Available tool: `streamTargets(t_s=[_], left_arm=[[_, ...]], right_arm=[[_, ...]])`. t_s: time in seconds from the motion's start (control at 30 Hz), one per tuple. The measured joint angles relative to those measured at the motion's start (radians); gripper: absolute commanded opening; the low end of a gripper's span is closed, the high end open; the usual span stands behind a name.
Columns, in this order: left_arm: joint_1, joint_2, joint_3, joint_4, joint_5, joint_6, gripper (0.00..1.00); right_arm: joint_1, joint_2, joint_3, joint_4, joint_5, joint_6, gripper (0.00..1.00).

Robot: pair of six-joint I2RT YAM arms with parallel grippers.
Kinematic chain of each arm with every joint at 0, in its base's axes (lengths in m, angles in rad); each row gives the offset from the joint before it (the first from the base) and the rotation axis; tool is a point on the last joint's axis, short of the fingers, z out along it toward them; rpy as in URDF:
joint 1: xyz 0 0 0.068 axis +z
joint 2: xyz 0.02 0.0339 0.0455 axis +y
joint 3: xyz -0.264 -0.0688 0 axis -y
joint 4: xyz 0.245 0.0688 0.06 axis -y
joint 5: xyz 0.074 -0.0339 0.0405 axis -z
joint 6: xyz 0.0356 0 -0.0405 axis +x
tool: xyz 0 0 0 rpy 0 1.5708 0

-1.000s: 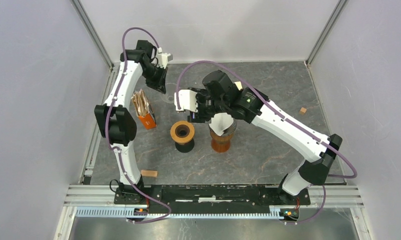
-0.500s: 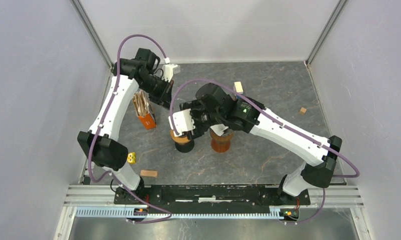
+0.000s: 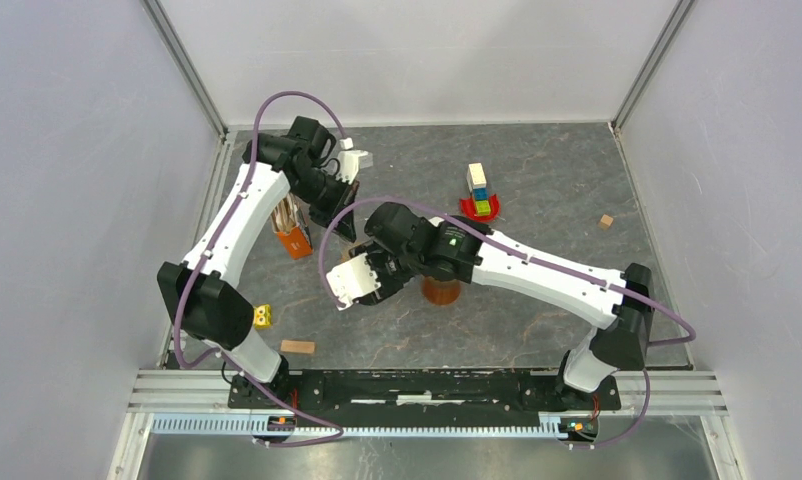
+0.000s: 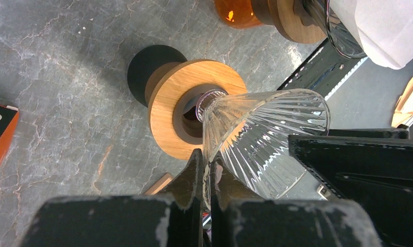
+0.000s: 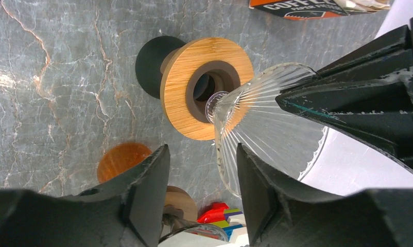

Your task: Place the coffee filter in the dripper

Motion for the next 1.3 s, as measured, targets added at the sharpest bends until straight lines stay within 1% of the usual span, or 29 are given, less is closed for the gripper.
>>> streamTargets(t_s=[0.17, 0.33, 0.8, 1.3], left_arm=[[-0.004, -0.009, -0.024, 0.007, -0.001, 0.0, 0.02], [-0.005, -0.022, -0.027, 0.008, -0.006, 0.0, 0.02], [-0.005, -0.033, -0.06, 0.011, -0.011, 0.0, 0.02], [-0.005, -0.033, -0.092, 0.03, -0.05, 0.001, 0.02]], right_arm=[[0.006, 0.024, 0.0, 0.001, 0.014, -0.002, 0.42], [0.018, 0.03, 0.0, 0.015, 0.023, -0.003, 0.37], [0.027, 0.042, -0.008, 0.037, 0.03, -0.003, 0.28], [0.026, 0.078, -0.009, 0.061, 0.037, -0.002, 0.21]])
